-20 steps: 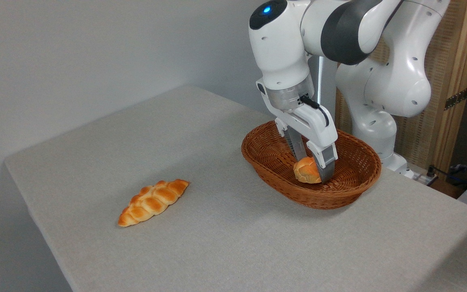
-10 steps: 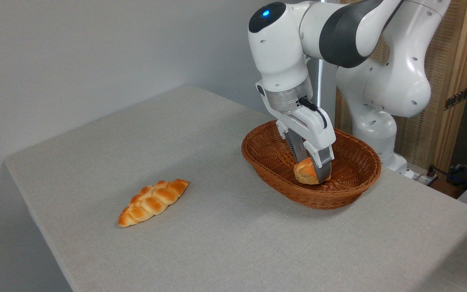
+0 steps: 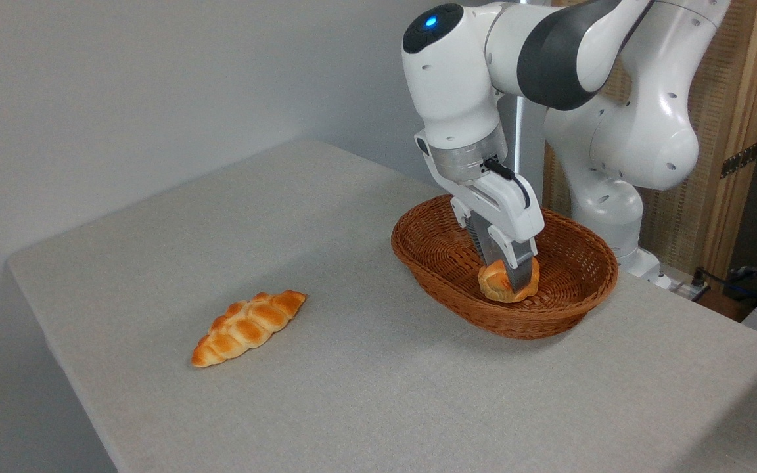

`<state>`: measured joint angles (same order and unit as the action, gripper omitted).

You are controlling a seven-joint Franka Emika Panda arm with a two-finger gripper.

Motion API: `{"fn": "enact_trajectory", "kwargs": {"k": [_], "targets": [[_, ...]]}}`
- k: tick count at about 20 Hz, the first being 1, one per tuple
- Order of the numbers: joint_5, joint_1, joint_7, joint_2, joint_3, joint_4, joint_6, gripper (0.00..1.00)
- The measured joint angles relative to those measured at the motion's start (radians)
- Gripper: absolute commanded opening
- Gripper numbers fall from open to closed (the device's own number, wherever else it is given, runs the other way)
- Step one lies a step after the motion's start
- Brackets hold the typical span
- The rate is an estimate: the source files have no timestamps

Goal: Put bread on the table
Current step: 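Close the gripper on the round bun inside the basket, then lift the bun out of the basket and carry it beside the braided roll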

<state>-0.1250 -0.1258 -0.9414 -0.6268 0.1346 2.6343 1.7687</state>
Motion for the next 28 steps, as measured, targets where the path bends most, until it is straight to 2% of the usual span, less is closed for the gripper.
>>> {"fn": "enact_trajectory", "kwargs": {"k": [8,13,20,25,28], "targets": [[0.000,-0.001,0.000,0.000,0.000,0.000,0.000,0.36],[0.000,-0.032,0.000,0.000,0.000,-0.012,-0.017,0.34],[0.031,-0.104,0.000,-0.001,0.000,-0.124,-0.085,0.32],[0.083,-0.110,0.000,-0.001,0.012,-0.199,-0.089,0.32],[0.093,-0.110,0.000,0.007,0.032,-0.241,-0.089,0.32]]}}
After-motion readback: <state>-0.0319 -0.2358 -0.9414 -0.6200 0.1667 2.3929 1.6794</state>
